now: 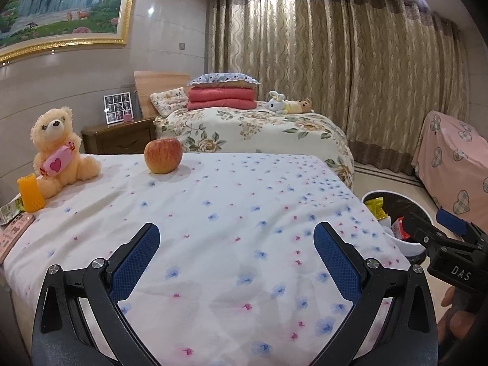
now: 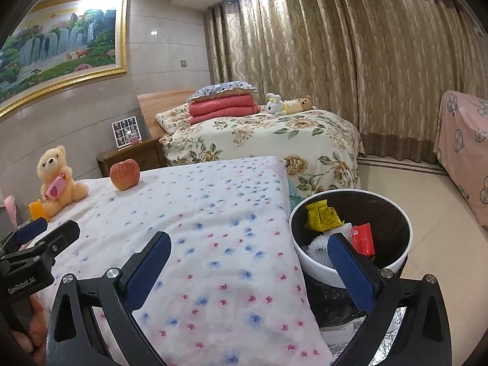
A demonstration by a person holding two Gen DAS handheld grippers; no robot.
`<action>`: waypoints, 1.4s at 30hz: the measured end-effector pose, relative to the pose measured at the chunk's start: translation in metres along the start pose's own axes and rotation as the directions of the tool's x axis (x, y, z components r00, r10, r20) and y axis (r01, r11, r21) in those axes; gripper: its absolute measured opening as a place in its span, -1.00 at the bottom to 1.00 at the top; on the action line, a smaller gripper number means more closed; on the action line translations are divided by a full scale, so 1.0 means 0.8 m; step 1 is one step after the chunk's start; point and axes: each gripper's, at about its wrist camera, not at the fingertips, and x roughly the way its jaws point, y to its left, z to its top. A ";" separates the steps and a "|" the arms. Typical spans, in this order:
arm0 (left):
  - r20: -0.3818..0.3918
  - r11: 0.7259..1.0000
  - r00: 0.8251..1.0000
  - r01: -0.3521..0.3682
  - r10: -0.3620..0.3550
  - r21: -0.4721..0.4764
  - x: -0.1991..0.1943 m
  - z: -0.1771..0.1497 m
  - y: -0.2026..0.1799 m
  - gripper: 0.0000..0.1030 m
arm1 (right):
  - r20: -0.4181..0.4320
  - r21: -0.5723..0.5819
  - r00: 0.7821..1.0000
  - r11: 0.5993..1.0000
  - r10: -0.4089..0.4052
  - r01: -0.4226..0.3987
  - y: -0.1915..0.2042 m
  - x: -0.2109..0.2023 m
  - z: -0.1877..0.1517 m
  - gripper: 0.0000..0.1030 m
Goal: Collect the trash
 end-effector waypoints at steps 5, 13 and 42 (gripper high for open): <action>-0.006 1.000 1.000 -0.001 0.001 -0.007 0.002 0.001 0.002 1.00 | -0.007 -0.001 1.000 1.000 0.007 -0.007 0.002 0.002 -0.002 1.00; -0.010 1.000 1.000 -0.002 0.002 -0.015 0.003 0.001 0.005 1.00 | -0.011 -0.002 1.000 1.000 0.010 -0.010 0.004 0.005 -0.002 1.00; -0.003 1.000 1.000 0.001 -0.001 -0.002 -0.001 0.002 -0.002 1.00 | -0.005 0.012 1.000 1.000 0.016 -0.015 0.002 0.002 -0.001 1.00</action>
